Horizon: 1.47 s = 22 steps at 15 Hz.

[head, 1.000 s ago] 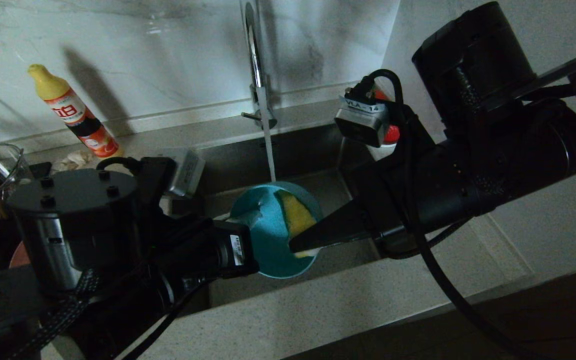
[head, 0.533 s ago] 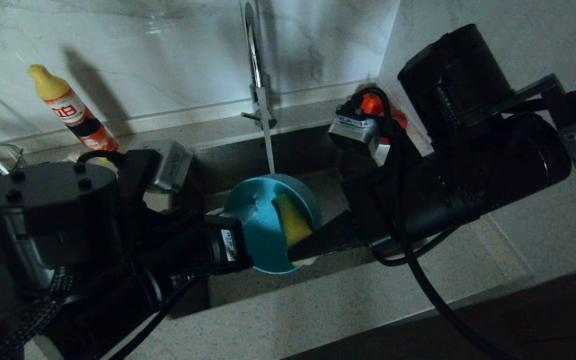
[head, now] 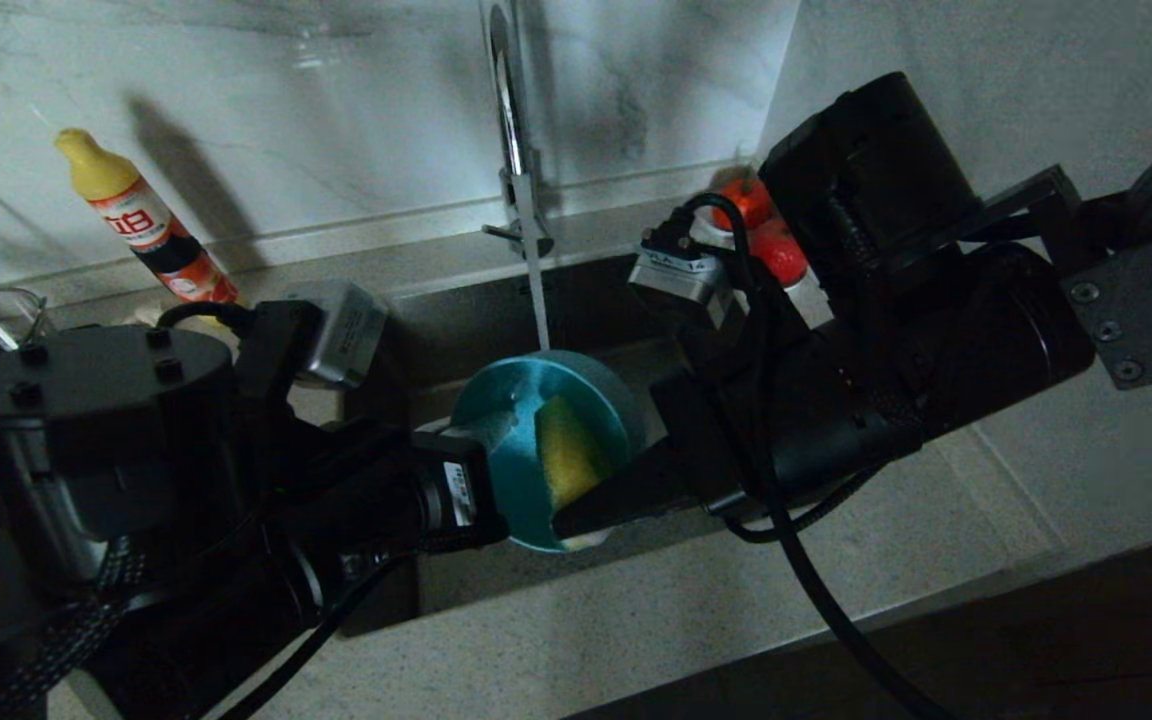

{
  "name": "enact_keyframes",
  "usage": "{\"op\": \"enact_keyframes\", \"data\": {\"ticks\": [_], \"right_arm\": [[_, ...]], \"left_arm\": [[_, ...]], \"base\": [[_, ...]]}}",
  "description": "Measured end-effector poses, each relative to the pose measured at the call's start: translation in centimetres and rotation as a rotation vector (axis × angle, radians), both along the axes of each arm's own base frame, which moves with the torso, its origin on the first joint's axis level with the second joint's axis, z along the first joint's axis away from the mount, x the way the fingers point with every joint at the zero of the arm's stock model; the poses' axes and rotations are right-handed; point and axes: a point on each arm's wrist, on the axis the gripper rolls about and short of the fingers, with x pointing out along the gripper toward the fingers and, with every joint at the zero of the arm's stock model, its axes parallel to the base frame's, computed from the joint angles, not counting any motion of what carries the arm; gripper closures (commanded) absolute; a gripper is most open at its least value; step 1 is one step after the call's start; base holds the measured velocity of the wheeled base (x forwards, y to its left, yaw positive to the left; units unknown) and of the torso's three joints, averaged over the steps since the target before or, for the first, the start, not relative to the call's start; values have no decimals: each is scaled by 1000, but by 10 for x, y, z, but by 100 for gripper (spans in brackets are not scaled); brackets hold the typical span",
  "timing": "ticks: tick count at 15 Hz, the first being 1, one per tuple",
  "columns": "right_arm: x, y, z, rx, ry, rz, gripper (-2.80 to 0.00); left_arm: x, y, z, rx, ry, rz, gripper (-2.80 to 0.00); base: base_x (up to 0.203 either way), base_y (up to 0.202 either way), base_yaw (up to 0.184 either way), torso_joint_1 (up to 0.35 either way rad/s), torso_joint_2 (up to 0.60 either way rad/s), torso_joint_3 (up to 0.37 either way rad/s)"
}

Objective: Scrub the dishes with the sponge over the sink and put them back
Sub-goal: Wipe the bowl

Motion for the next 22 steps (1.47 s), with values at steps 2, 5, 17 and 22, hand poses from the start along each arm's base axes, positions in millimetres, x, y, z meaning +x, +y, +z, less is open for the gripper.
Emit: {"op": "enact_keyframes", "data": {"ticks": [2,5,17,22], "right_arm": [[0,0,3,10,-11,-1,0],[6,-6,9,27,-27,-27,0],[4,-35,35,76,-81,-91,0],[-4,-22,19,36,-37,-40,0]], "left_arm": [[-2,-1,-2,3,5,-8,0],[-5,1,-6,16,12,-21,0],[-8,4,-8,20,15,-42,0],[-5,1,3,-10,-12,-40,0]], "base": [[0,0,0,0,0,0],[0,0,0,0,0,0],[0,0,0,0,0,0],[0,0,0,0,0,0]]}}
